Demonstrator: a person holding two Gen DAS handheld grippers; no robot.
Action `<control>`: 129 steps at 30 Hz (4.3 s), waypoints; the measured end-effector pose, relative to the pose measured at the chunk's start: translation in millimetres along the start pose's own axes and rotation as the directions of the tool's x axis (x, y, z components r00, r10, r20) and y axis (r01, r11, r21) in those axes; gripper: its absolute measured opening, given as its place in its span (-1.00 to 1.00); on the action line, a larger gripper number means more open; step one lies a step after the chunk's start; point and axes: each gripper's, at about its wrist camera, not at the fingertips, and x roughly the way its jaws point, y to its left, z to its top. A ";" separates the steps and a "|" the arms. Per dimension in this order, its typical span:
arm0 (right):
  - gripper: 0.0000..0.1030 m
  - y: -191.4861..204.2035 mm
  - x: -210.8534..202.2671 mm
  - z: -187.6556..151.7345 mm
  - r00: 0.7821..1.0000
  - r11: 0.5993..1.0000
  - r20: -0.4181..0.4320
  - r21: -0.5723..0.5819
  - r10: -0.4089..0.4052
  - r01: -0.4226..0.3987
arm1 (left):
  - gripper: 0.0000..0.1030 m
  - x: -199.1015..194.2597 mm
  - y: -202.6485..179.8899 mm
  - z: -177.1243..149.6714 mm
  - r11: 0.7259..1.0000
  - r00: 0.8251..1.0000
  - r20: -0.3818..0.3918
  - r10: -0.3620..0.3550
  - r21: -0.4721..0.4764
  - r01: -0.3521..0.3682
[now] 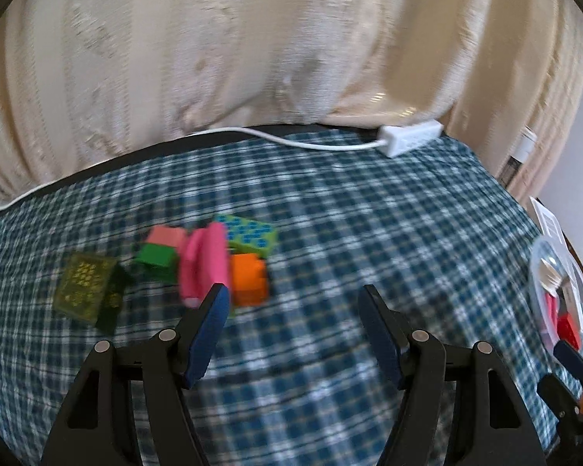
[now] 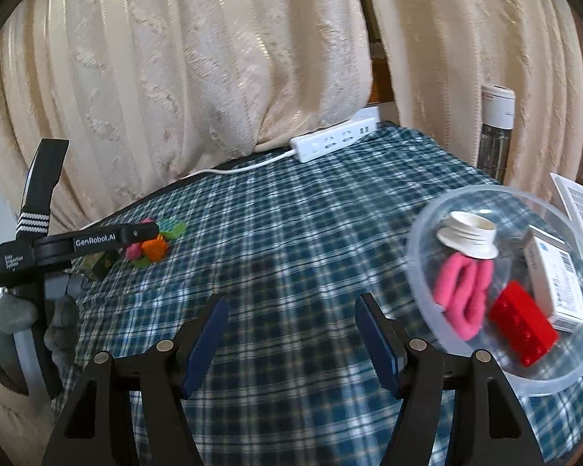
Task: Organize objects
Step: 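Move both open grippers away from the bowl to the toy pile, then close the left gripper on the pink foam curler and lift it, then grasp the orange block with the right gripper while the left gripper holds the curler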
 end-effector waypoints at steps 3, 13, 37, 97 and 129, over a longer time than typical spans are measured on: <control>0.38 7.7 3.7 0.4 1.000 1.000 -0.009 -0.012 0.005 -0.006 | 0.35 3.4 18.1 2.9 0.999 1.000 -0.002 0.016 -0.031 -0.016; 0.38 19.0 10.9 0.2 1.000 0.999 -0.025 -0.030 0.013 -0.014 | 0.35 27.5 55.4 6.3 0.994 0.998 -0.029 0.059 -0.093 -0.061; 0.38 26.6 26.8 -0.8 0.998 0.999 -0.057 -0.038 0.020 -0.022 | 0.35 52.8 75.0 11.2 0.989 0.999 -0.032 0.021 -0.146 -0.026; 0.34 116.6 146.8 47.3 0.938 0.944 -0.243 -0.158 0.246 -0.289 | -0.69 -5.2 96.4 30.6 0.988 0.997 0.070 0.039 -0.151 -0.028; -0.47 130.8 166.7 48.6 0.931 0.945 -0.260 -0.135 0.255 -0.296 | -0.69 -3.1 91.3 29.5 0.988 0.998 0.057 0.024 -0.154 -0.015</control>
